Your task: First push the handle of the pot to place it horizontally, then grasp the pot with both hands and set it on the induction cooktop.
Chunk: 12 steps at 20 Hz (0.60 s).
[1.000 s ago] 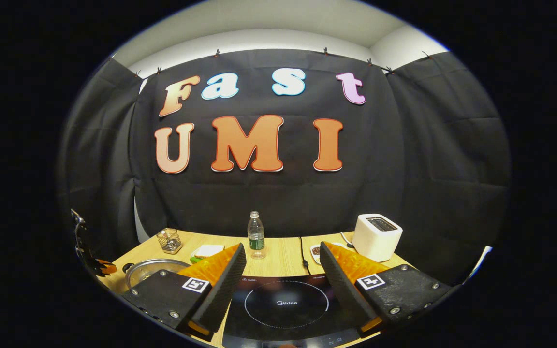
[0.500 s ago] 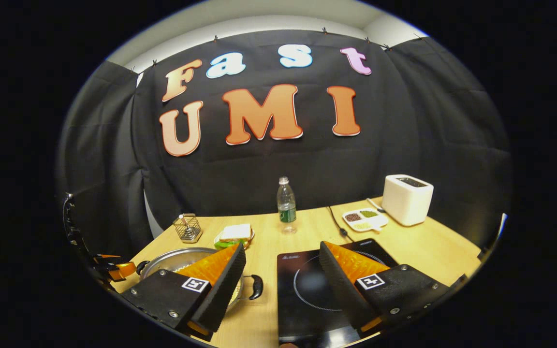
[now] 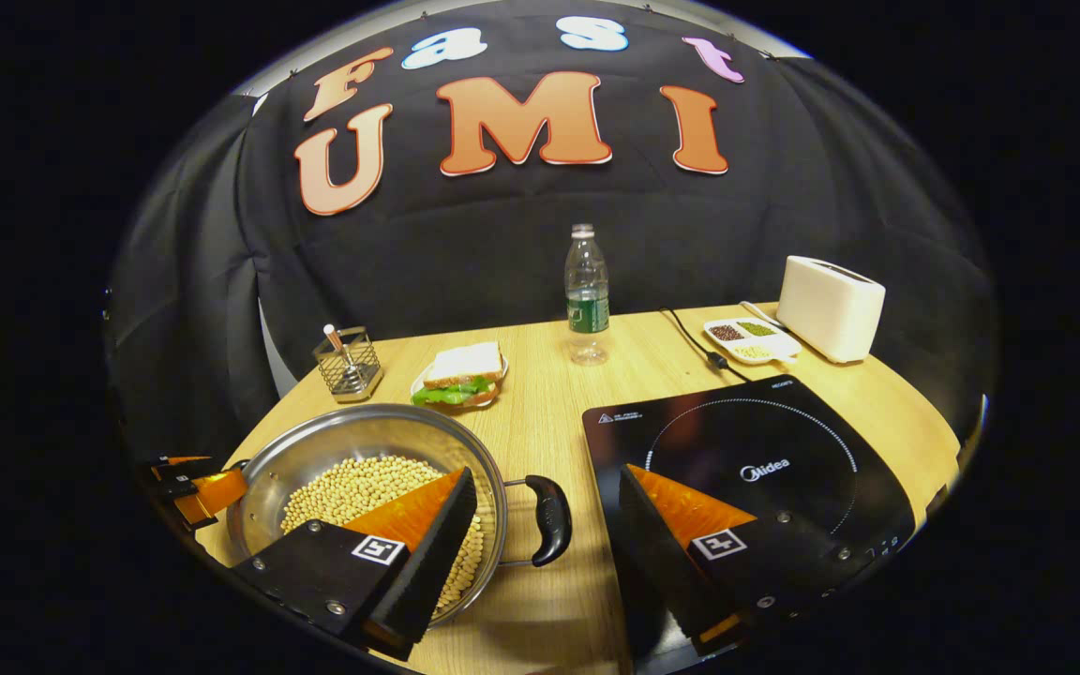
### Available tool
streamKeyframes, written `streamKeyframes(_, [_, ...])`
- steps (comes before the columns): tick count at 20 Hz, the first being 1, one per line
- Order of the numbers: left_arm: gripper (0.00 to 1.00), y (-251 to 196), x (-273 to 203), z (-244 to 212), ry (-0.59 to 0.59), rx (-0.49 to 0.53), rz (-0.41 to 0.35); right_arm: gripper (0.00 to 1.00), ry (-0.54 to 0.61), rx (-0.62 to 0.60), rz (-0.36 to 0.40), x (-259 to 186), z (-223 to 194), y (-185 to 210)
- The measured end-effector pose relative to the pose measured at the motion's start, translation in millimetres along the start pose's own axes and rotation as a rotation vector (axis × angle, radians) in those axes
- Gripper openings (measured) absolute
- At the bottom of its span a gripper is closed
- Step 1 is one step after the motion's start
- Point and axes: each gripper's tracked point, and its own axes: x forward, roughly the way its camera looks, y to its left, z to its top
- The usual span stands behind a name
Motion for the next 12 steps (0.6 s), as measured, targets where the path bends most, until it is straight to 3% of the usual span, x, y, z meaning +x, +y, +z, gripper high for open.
streamKeyframes(7, [0.92, -1, 17, -16, 0.066, -0.079, -0.046, 0.88, 0.107, 0.024, 0.013, 24, -30, 11])
streamKeyframes(12, [0.93, -5, 24, -20, 0.096, -0.074, -0.064, 0.74, 0.203, 0.074, 0.02, 36, -50, 11])
